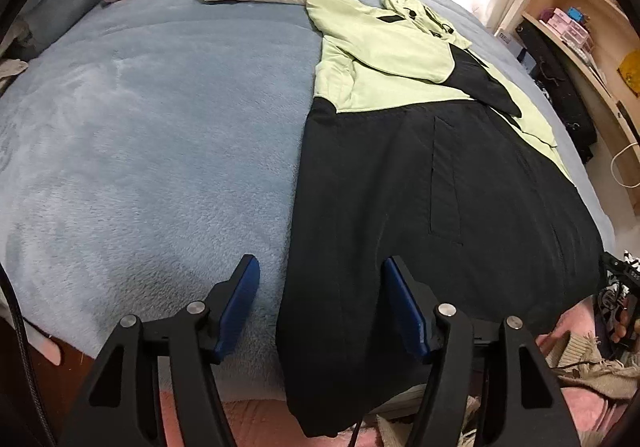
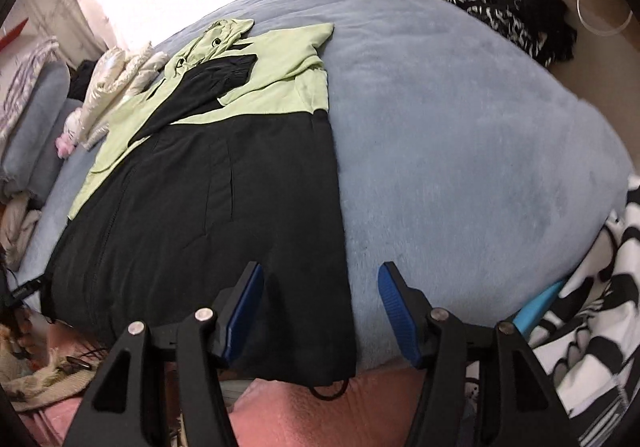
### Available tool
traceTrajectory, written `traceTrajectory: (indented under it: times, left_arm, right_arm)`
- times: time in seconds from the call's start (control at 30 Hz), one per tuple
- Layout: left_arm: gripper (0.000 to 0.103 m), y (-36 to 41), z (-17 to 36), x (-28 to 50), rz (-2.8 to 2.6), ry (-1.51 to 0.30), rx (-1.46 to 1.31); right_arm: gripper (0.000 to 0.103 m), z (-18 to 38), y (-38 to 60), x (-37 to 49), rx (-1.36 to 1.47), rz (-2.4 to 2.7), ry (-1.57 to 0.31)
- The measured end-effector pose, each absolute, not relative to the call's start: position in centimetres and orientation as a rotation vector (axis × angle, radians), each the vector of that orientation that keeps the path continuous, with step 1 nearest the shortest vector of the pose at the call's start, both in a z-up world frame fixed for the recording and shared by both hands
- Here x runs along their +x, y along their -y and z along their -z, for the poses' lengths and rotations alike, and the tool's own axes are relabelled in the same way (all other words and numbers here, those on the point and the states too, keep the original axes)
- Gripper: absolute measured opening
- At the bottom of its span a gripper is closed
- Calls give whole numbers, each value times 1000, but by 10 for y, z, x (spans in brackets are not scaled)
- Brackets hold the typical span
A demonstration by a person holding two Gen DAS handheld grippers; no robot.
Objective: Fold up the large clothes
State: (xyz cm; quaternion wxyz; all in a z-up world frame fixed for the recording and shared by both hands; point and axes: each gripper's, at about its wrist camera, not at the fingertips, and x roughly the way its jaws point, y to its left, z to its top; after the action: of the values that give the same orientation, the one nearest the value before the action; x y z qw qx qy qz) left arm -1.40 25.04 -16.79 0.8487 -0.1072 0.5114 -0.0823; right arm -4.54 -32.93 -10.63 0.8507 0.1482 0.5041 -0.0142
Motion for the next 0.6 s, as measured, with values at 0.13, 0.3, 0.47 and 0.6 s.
traceTrajectory:
  times: [0.13,0.3,0.47,0.6]
  left_arm:
    - [70,-250,174,-11,199,-1081,-239]
    - [79,-250,181,-8,231,-1076,-277]
    - [85,-245,186,-5,249,-1064,-268]
    - [85,-239,187,-7,243,-1049,-243]
  right_arm:
    - [60,115,327,-46,357,-32,-1060]
    - [52,117,316,-46,395,-144,-1040]
    - [49,121,312,-44,405,-175,-1029]
    - [44,129,317,-42,429,-159,-1038]
